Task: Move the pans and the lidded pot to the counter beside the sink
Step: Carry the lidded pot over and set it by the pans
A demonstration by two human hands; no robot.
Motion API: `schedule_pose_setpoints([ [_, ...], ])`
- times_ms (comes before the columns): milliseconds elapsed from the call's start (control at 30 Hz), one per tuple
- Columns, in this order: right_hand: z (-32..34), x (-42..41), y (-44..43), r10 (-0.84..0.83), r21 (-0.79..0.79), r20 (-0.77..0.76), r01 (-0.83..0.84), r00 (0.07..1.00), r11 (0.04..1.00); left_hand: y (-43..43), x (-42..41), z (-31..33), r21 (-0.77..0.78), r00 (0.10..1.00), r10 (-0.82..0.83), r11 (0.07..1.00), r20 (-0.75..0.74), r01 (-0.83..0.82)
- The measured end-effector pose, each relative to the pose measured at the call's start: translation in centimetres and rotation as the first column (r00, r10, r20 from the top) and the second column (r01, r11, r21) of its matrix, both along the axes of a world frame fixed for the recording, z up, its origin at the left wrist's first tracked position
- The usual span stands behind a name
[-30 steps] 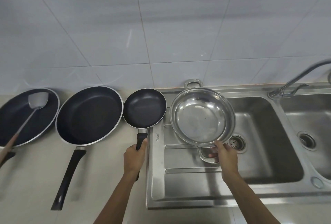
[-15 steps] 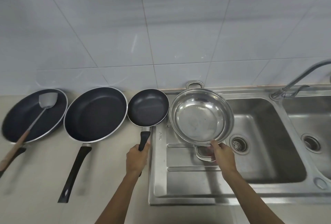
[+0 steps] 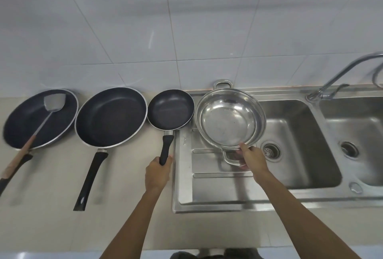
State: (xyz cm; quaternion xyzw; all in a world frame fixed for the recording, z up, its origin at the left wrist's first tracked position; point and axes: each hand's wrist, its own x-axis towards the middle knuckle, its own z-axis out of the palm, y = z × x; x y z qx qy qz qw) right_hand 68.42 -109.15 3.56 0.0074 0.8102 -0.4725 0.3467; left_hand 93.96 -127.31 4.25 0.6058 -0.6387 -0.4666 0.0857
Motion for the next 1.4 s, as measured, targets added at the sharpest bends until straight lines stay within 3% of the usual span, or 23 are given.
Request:
schedule_pose_setpoints([
  [333, 0.7, 1.1, 0.4, 0.003, -0.075, 0.045, 0.0, 0.999, 0.997, 1.1, 1.1, 0.2, -0.027, 0.999, -0.019, 0.999, 0.041, 0.02],
  [433, 1.6, 1.9, 1.8, 0.084, -0.068, -0.002, -0.084, 0.996, 0.994, 2.9, 2.2, 0.4, -0.031, 0.998, 0.003, 1.0, 0.07, -0.001],
  [500, 2.1, 2.7, 3.0, 0.204, 0.007, -0.119, -0.204, 0.972, 0.979, 4.4, 3.1, 0.4, -0.042, 0.993, 0.003, 0.999, 0.117, 0.002],
  [633, 2.5, 4.7, 8.2, 0.424, 0.144, -0.349, -0.399, 0.836, 0.906, 9.7, 4.2, 0.4, -0.12, 0.962, -0.102, 0.984, 0.252, 0.135],
  [700, 2.3, 5.6, 11.5, 0.554, 0.245, -0.432, -0.498, 0.711, 0.832, 13.3, 4.1, 0.1, -0.226, 0.932, -0.178, 0.94, 0.317, 0.257],
  [767, 1.8, 6.1, 15.9, 0.684, 0.397, -0.497, -0.561, 0.534, 0.726, 17.7, 3.3, -0.4, -0.399, 0.869, -0.293, 0.798, 0.398, 0.452],
  [833, 1.7, 6.4, 20.3, 0.762, 0.534, -0.52, -0.55, 0.386, 0.642, 22.2, 1.9, -0.4, -0.46, 0.8, -0.38, 0.668, 0.465, 0.585],
  [933, 2.2, 6.3, 28.3, 0.781, 0.613, -0.541, -0.489, 0.312, 0.62, 29.6, -1.3, -0.3, -0.477, 0.7, -0.497, 0.512, 0.514, 0.714],
  [1067, 3.2, 5.1, 40.0, 0.78, 0.68, -0.524, -0.384, 0.341, 0.625, 39.5, -6.8, 0.1, -0.473, 0.538, -0.664, 0.301, 0.519, 0.828],
  [1267, 5.2, 2.3, 57.3, 0.639, 0.714, -0.513, -0.128, 0.573, 0.688, 53.7, -17.6, 2.0, -0.43, 0.267, -0.837, 0.042, 0.478, 0.902],
  [1400, 6.7, 0.5, 66.1, 0.508, 0.737, -0.484, 0.019, 0.712, 0.676, 61.8, -24.6, 3.8, -0.45, 0.125, -0.889, -0.098, 0.44, 0.888],
])
